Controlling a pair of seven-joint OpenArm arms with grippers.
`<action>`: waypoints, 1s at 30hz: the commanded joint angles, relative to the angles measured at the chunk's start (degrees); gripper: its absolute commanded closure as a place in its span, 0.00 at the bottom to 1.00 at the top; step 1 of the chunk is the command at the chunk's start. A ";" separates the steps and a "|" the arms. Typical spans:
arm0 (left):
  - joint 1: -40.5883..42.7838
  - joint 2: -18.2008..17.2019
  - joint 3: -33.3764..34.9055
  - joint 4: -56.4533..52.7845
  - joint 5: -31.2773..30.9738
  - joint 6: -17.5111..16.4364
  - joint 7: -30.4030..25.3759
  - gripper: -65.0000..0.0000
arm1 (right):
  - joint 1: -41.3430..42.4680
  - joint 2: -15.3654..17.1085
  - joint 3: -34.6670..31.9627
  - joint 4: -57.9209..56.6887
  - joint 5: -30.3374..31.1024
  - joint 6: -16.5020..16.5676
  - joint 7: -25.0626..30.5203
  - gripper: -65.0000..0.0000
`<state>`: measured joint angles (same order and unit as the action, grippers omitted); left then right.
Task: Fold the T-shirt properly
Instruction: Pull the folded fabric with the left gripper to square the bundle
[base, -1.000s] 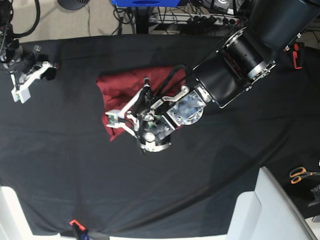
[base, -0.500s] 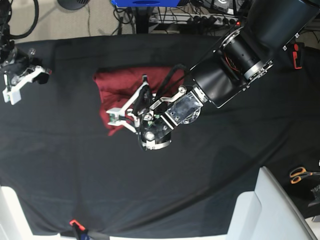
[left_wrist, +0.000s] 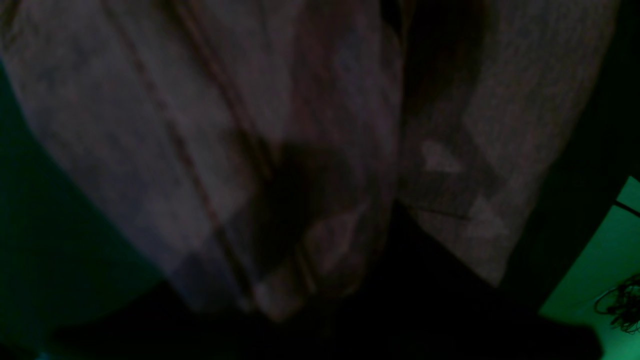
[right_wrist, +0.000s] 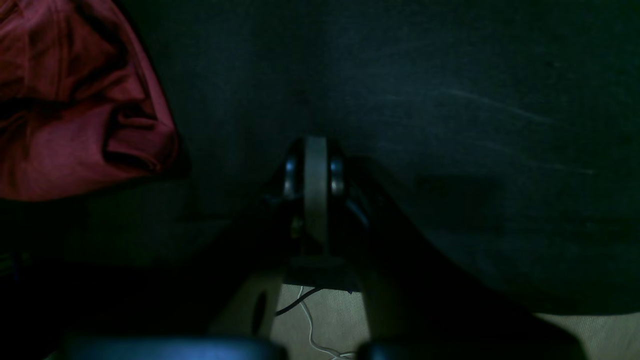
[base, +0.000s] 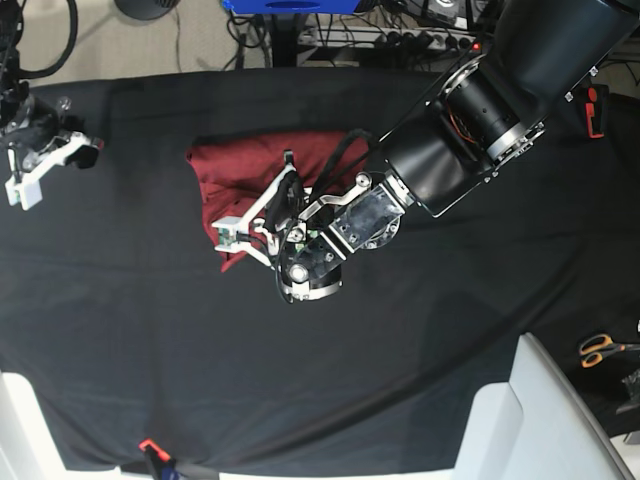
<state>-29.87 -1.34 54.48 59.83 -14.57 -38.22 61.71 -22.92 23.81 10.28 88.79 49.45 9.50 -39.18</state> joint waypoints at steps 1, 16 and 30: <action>-2.35 0.51 -0.28 0.69 -0.07 -0.33 -0.66 1.00 | 0.10 1.02 0.49 0.66 0.53 0.22 0.72 1.00; -6.13 0.33 -0.28 -2.03 -0.42 -0.42 -0.66 0.35 | 0.10 1.02 0.49 0.66 0.53 0.22 0.72 1.00; -12.20 0.33 -0.46 -2.73 -0.51 -0.42 -0.57 0.06 | 0.10 1.02 0.40 0.66 0.53 0.22 0.72 1.00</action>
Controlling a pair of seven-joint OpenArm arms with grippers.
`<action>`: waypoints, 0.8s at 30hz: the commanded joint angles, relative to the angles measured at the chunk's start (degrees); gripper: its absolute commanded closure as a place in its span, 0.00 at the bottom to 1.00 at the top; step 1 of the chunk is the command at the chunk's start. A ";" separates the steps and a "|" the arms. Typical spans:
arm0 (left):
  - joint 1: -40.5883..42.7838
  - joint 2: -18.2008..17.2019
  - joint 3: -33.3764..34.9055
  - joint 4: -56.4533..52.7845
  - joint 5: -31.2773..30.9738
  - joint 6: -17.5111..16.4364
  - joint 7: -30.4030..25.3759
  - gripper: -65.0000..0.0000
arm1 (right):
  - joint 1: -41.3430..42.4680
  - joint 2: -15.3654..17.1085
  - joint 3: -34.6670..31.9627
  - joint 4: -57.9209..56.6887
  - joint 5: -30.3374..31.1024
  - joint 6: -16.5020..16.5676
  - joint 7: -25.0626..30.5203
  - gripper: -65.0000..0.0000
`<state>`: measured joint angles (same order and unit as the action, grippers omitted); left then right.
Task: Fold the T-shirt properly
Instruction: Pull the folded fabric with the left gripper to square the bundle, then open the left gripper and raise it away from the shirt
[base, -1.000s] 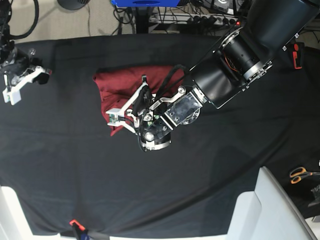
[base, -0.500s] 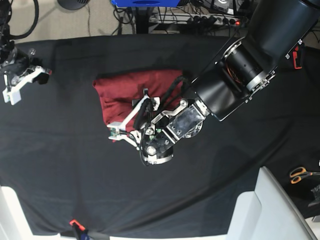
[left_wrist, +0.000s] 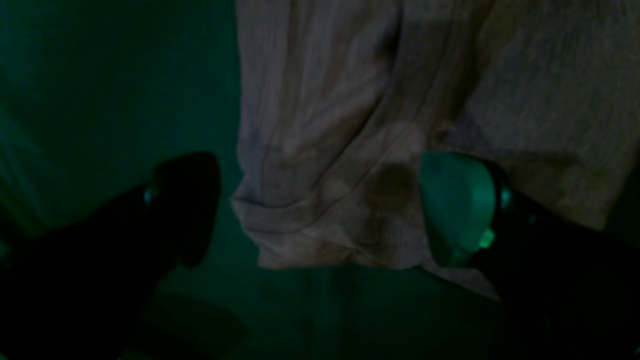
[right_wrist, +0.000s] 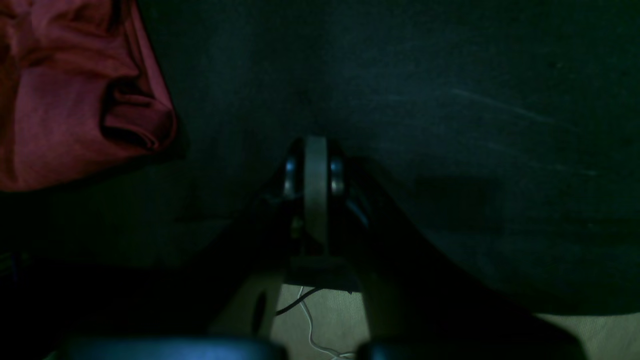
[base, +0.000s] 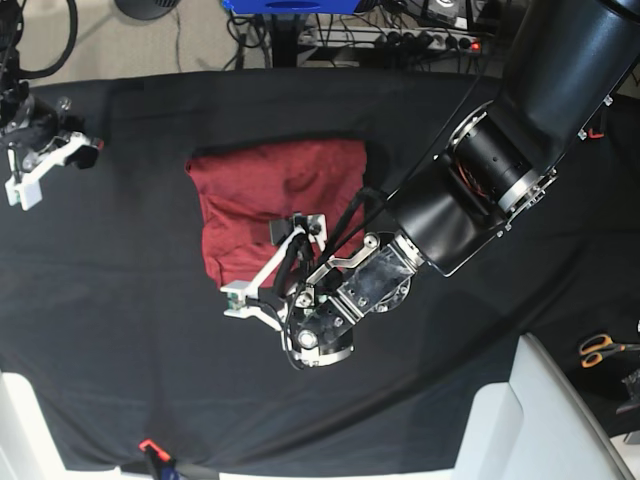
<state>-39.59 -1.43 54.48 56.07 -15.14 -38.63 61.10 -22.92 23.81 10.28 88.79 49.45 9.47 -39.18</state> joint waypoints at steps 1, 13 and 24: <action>-2.82 0.42 -0.54 1.11 -0.03 -0.01 0.22 0.06 | 0.10 1.02 0.40 0.66 0.53 0.24 0.72 1.00; 17.40 -4.59 -23.58 28.81 0.50 0.43 7.25 1.00 | 0.02 1.02 0.40 0.66 0.53 0.24 0.72 1.00; 30.67 -8.81 -23.58 35.66 0.41 0.43 7.07 1.00 | -0.16 1.02 0.40 0.66 0.44 0.24 0.72 1.00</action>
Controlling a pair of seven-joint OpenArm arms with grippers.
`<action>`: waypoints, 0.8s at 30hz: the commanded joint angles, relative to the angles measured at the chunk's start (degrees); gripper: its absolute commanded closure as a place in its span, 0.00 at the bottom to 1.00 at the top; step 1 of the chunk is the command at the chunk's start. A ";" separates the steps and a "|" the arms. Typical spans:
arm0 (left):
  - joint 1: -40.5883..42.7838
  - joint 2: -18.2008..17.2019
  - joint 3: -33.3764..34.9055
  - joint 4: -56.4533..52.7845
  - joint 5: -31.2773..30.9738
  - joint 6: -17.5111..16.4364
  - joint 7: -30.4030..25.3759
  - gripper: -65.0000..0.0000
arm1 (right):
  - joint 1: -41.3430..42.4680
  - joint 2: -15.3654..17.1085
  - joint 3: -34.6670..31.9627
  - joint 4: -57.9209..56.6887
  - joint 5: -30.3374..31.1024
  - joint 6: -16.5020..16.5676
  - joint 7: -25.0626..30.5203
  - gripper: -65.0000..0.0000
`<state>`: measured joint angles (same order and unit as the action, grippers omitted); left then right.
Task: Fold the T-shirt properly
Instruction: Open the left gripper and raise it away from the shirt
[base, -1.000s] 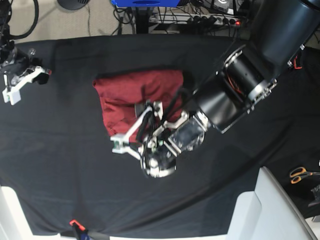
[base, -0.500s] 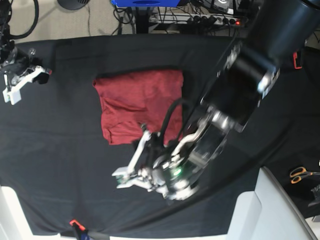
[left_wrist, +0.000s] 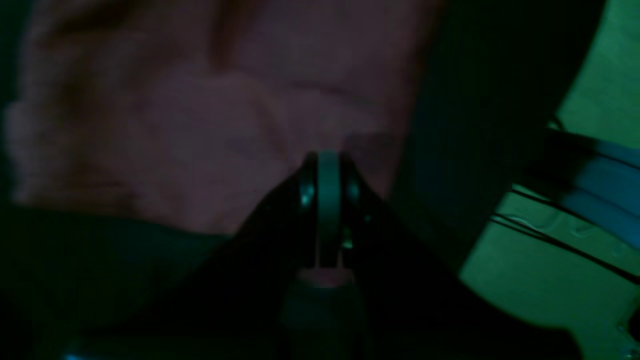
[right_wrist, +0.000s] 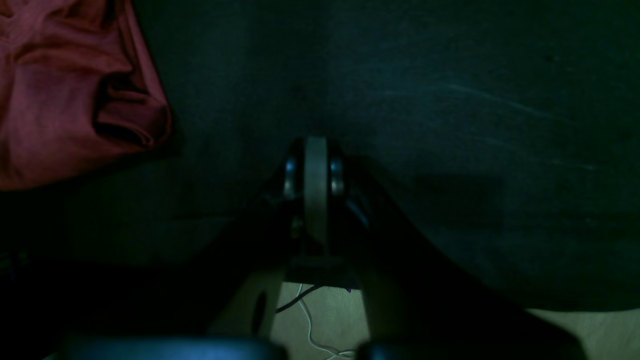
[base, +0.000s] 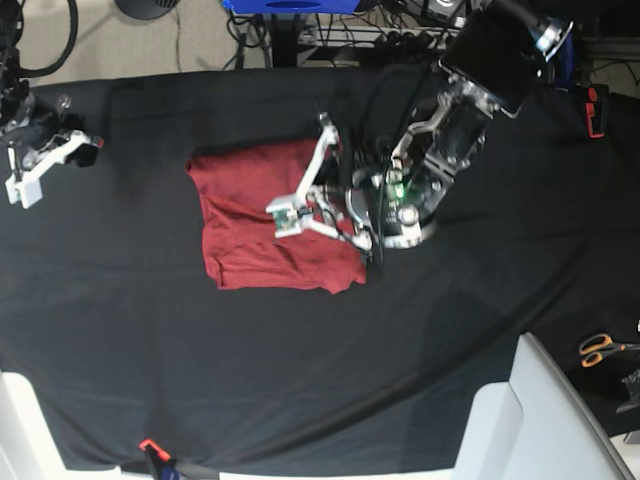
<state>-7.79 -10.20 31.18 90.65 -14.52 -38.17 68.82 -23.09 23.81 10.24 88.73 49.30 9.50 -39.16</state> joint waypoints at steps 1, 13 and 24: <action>-0.34 -0.05 -0.28 1.08 -0.20 -0.02 -0.64 1.00 | -0.42 1.02 0.44 0.72 0.59 0.22 0.70 1.00; 2.21 -3.83 -3.27 1.17 -0.20 0.06 -6.44 1.00 | -1.30 1.02 0.44 0.72 0.59 0.22 0.70 1.00; 2.03 -3.65 -5.73 -2.17 -0.11 0.06 -6.71 1.00 | -1.30 1.02 0.44 0.72 0.59 0.22 0.70 1.00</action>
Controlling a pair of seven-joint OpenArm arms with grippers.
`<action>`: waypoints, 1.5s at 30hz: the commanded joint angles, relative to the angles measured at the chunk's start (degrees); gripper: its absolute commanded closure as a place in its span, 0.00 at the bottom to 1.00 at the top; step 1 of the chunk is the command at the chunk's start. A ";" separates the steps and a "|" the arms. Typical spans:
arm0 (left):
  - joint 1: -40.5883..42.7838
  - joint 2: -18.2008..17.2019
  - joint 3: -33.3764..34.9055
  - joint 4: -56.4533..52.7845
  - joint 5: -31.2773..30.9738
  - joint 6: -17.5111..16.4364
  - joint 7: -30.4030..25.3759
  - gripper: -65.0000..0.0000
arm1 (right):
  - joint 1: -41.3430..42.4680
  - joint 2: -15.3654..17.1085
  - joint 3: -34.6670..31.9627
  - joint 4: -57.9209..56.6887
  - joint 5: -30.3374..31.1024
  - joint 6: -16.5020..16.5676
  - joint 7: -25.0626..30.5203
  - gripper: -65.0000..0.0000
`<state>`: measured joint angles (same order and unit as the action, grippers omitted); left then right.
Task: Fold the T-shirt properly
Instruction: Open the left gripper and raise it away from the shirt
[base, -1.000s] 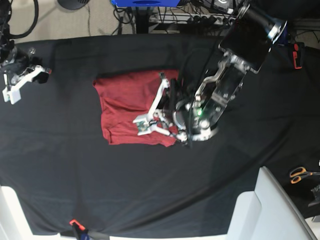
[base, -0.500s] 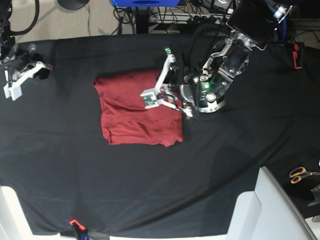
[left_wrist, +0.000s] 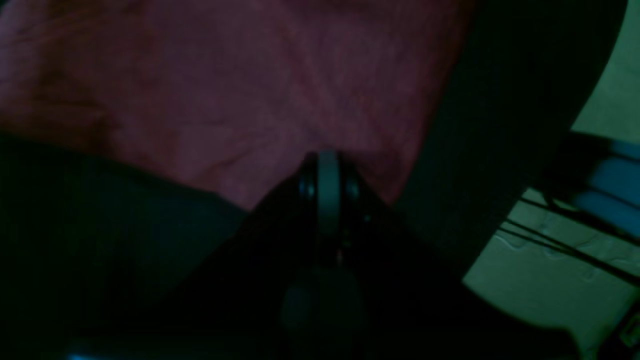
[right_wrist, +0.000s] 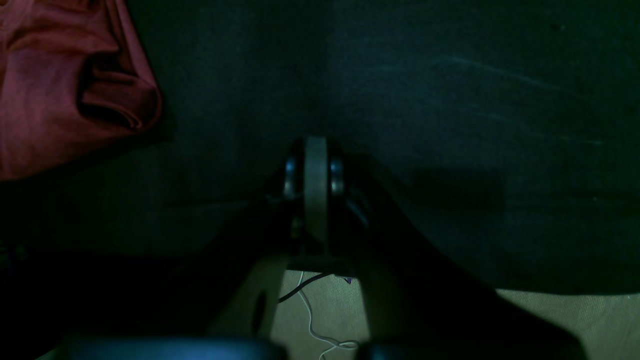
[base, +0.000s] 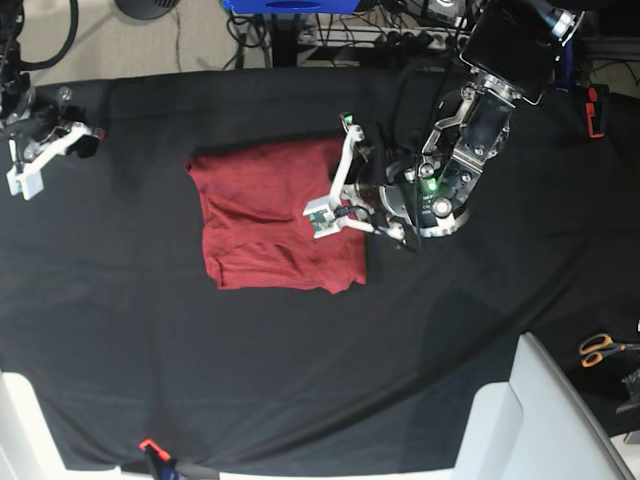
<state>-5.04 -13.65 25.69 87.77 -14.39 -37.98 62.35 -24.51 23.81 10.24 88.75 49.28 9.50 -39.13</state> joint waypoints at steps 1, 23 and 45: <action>-0.72 -0.20 -0.24 -0.16 -0.24 -0.13 -0.24 1.00 | 0.12 1.02 0.44 0.70 0.61 0.22 0.67 1.00; -1.25 -0.37 -3.50 -0.34 -0.24 -0.13 -3.05 1.00 | 0.29 1.29 -2.20 2.72 0.53 0.31 0.85 1.00; 21.96 -18.31 -43.58 0.19 -0.42 -0.57 -9.91 1.00 | 17.61 -7.95 -30.06 11.43 -27.61 -0.05 -10.23 1.00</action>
<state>16.99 -30.98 -17.58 87.00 -14.55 -38.41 53.08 -7.51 15.33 -20.05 99.26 21.80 9.50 -49.98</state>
